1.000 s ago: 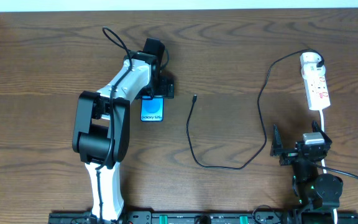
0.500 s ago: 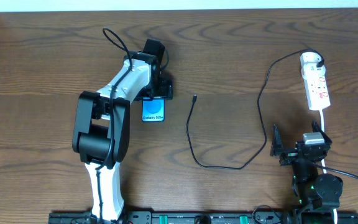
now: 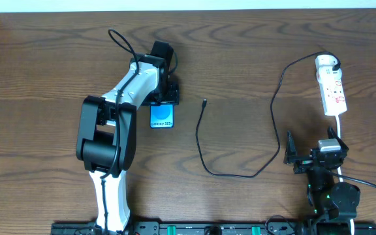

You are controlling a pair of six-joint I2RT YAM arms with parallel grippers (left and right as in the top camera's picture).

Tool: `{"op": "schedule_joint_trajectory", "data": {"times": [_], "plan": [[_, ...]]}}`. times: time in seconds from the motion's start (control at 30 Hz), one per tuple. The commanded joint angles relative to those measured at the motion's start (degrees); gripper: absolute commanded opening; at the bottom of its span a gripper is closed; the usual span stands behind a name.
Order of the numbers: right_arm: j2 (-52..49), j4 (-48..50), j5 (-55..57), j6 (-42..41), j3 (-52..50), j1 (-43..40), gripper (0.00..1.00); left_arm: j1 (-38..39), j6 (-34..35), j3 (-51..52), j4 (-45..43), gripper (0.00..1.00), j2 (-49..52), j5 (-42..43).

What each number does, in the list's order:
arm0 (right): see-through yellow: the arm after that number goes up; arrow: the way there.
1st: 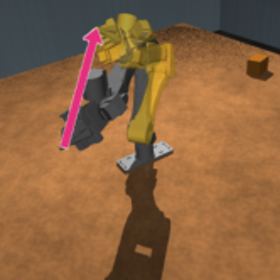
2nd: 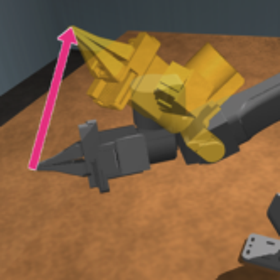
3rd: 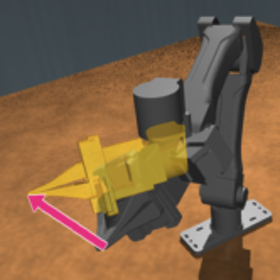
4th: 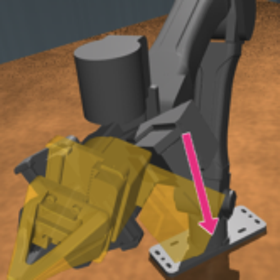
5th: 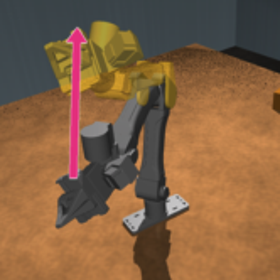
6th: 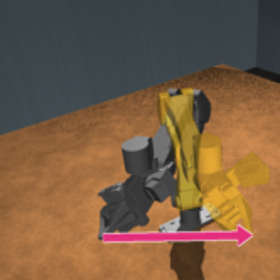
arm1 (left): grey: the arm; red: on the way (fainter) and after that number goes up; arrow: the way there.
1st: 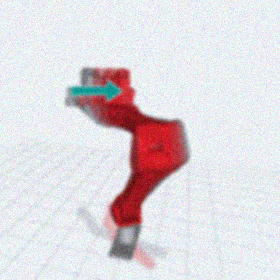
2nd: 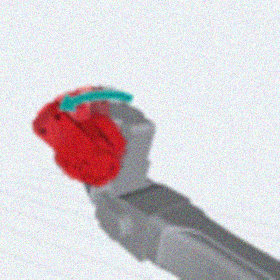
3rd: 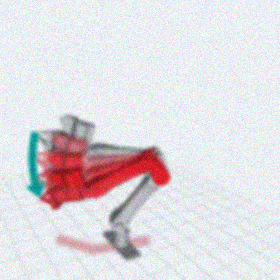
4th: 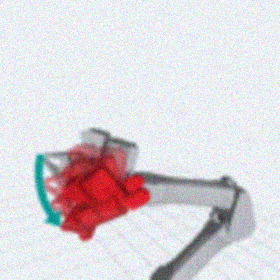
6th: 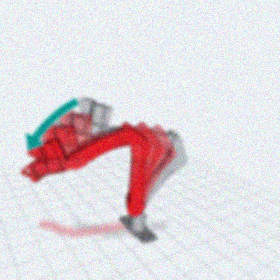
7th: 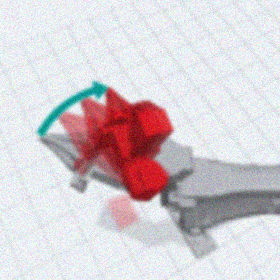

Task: Plug charger to phone and switch on socket
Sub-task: 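Grasp the phone's bottom edge with the left gripper and lift it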

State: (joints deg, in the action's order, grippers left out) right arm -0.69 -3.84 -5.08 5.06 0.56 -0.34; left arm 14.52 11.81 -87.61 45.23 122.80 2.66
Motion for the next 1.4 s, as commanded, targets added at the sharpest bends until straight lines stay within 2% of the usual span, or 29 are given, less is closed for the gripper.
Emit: {"op": "schedule_joint_trajectory", "data": {"times": [0.0, 0.23, 0.67, 1.0, 1.13, 1.37], "plan": [[0.31, -0.11, 0.46, 0.57, -0.24, 0.44, 0.99, -0.09, -0.31, -0.04, 1.84, 0.73, 1.2, -2.54], [0.31, -0.11, 0.46, 0.57, -0.24, 0.44, 0.99, -0.09, -0.28, -1.84, 2.78, 0.73, -3.17, -2.47], [0.31, -0.11, 0.46, 0.57, -0.24, 0.44, 0.99, -0.09, 2.49, -1.84, 10.43, 0.73, -9.49, -1.03], [0.31, -0.11, 0.46, 0.57, -0.24, 0.44, 0.99, -0.09, 2.47, -1.84, 19.41, 0.73, -9.55, 11.19], [0.31, -0.11, 0.46, 0.59, -0.24, 0.44, 0.99, -0.09, 2.47, -1.88, 20.17, 0.73, -9.55, 17.16], [0.31, -0.11, 0.46, 0.57, -0.24, 0.44, 0.99, -0.57, 2.49, -1.9, 19.45, 0.73, -9.55, 32.28]]}}
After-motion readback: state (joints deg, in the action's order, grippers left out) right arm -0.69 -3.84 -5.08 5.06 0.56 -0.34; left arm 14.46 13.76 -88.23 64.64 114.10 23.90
